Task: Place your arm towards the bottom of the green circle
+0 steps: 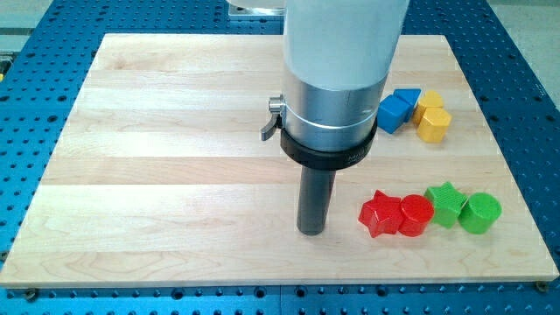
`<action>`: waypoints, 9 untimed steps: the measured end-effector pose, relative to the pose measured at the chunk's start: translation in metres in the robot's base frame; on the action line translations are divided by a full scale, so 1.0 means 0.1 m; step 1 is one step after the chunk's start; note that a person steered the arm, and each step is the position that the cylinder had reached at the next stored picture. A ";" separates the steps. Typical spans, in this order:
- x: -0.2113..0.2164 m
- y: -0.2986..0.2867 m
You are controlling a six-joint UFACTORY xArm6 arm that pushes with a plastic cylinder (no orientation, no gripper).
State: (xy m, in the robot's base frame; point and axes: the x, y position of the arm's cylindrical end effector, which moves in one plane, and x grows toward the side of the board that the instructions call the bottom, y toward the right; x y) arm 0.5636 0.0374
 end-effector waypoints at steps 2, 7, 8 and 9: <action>0.05 0.08; -0.64 2.50; 0.03 2.96; 0.46 2.49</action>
State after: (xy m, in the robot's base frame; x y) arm 0.6098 0.2862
